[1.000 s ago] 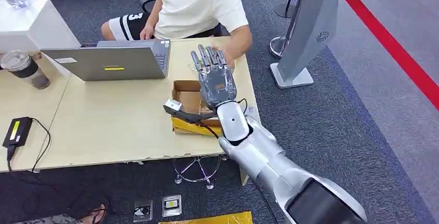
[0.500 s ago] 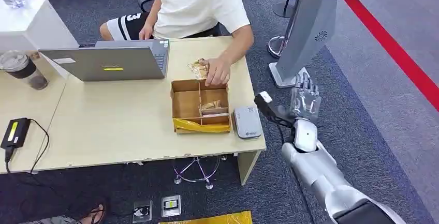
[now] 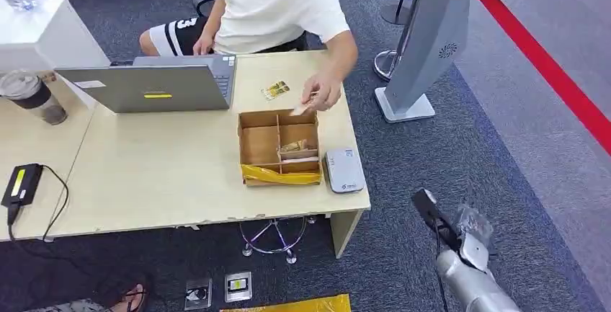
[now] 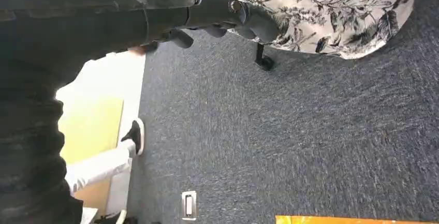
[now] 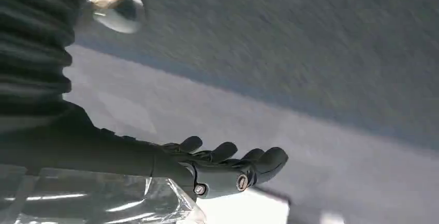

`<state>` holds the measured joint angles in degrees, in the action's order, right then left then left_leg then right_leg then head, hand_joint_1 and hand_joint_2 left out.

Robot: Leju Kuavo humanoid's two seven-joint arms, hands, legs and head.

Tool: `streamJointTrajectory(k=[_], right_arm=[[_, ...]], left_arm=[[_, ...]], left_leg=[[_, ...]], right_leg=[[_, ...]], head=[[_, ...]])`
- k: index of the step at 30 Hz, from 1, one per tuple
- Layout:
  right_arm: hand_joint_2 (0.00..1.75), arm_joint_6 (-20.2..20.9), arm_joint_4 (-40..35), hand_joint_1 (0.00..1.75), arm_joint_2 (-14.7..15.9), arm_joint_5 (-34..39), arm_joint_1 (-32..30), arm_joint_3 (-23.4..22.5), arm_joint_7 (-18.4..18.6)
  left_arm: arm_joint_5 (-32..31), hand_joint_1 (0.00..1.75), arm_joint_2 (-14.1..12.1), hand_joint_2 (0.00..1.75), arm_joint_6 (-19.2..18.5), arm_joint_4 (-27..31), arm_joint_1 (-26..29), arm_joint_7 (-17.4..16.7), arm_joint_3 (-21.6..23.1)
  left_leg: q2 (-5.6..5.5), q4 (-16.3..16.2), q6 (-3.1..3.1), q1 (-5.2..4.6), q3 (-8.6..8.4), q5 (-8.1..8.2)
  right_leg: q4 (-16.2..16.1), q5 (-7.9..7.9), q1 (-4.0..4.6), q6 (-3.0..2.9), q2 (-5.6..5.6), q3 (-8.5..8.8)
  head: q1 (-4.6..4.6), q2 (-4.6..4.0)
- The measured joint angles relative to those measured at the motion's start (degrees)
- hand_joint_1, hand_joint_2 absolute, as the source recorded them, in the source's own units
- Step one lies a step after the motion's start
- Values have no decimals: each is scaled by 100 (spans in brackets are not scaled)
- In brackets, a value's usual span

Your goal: Pass the card to the sensor for recognition and then transmit it.

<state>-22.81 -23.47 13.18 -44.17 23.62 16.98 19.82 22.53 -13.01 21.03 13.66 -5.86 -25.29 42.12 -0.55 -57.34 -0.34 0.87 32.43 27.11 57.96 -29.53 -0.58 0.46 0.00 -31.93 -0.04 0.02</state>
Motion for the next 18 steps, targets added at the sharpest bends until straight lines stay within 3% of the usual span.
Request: streamJointTrajectory(k=[3,7,10,11,13,18], right_arm=[[175,1129,249,0,-48,211,-304,-82,80],[175,1794,448,0,-241,680,-726,-221,179],[175,2920,612,0,-494,570,-1055,-271,0],[175,3099,640,0,-544,432,-1167,-269,-31],[175,2972,673,0,-740,108,-1295,-254,17],[175,2326,752,0,-892,-134,-1262,-162,74]], left_arm=[[-13,0,-28,175,-52,0,-8,46,-26],[-9,0,-46,175,-65,0,-14,120,-28],[-15,0,-48,175,-74,0,-15,133,-28],[-20,0,-52,175,-87,0,-14,133,-28],[-31,0,-61,175,-116,0,-16,94,-28],[13,0,-68,175,-87,2,-44,68,-28]], left_leg=[[0,0,3,0,0,3],[1,2,-2,2,-2,9],[-1,3,-1,8,-3,9],[-3,3,-2,8,0,9],[5,5,-2,7,2,10],[6,5,-2,6,-8,8]], right_leg=[[0,-3,0,-1,1,-1],[0,-5,2,-1,2,0],[0,-11,8,-3,0,6],[1,-11,8,-3,-2,6],[2,-10,7,-3,6,0],[2,-10,7,-2,7,11]], head=[[-2,0],[-2,0],[2,0],[0,0],[-9,0],[2,0]])
